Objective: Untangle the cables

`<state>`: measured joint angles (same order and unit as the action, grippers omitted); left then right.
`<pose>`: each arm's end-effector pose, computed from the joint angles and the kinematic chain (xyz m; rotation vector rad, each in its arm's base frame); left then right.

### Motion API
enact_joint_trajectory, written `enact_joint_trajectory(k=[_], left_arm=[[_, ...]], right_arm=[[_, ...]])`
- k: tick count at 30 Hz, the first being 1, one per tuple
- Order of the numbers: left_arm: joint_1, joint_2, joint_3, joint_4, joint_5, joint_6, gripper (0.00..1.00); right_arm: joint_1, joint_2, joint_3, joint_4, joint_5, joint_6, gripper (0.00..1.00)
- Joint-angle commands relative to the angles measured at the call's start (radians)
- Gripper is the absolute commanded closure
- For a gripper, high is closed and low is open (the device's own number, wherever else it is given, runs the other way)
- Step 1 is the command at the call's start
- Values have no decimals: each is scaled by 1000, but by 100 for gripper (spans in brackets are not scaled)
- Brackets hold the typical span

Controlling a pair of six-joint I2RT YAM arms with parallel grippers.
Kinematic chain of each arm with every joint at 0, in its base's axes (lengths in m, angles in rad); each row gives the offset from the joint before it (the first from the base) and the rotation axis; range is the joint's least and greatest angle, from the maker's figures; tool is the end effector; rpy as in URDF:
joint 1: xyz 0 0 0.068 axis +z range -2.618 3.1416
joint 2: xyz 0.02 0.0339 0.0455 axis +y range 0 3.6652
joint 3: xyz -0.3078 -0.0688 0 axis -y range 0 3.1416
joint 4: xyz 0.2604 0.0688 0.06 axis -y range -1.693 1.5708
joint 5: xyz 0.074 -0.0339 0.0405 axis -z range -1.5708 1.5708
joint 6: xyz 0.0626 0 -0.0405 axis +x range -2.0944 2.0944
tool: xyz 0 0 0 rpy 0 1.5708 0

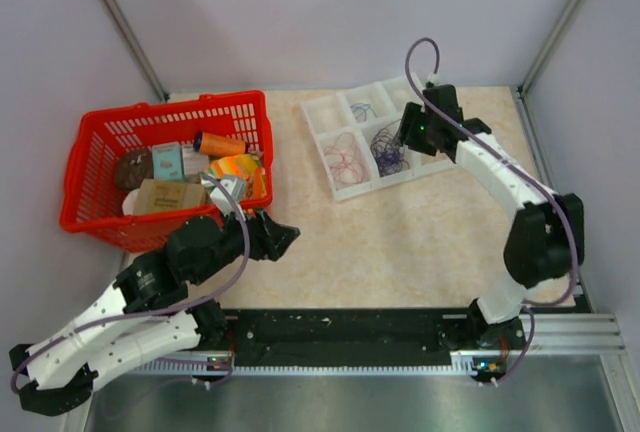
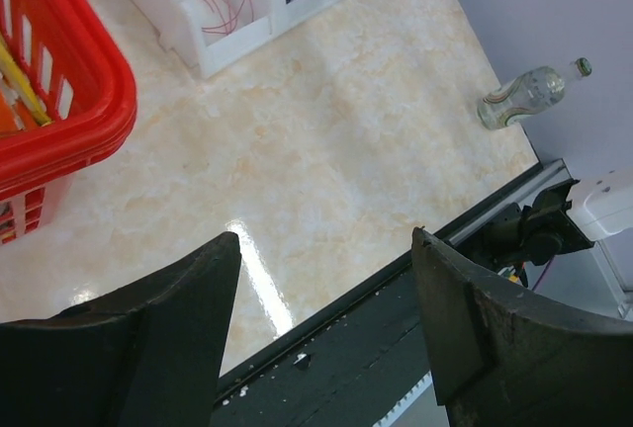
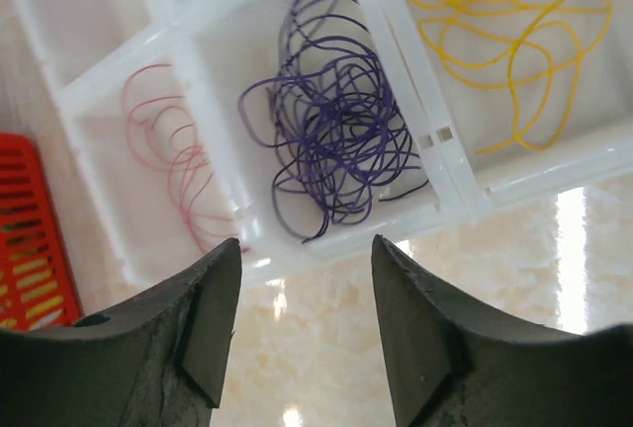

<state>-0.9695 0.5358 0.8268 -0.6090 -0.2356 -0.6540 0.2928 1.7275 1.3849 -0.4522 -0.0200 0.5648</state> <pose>0.0775 -0.0871 0.3607 0.1430 1.9738 -0.8745 0.4105 0.1251 0.2891 0.3169 2.3881 0.4313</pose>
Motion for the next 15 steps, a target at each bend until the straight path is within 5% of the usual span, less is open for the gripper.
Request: enact_joint_trajectory(k=[1, 8, 9, 10, 15], left_arm=[[3, 61, 58, 107, 35, 34, 25], [3, 151, 179, 153, 32, 114, 25], [3, 162, 204, 158, 32, 131, 25], [3, 174, 224, 161, 35, 143, 25], [3, 187, 307, 181, 33, 188, 25]], right_arm=[[107, -277, -24, -127, 133, -186, 43], [197, -740, -145, -189, 172, -279, 19], [198, -799, -141, -189, 160, -290, 5], [197, -865, -132, -190, 152, -305, 1], [197, -1035, -15, -212, 173, -335, 1]])
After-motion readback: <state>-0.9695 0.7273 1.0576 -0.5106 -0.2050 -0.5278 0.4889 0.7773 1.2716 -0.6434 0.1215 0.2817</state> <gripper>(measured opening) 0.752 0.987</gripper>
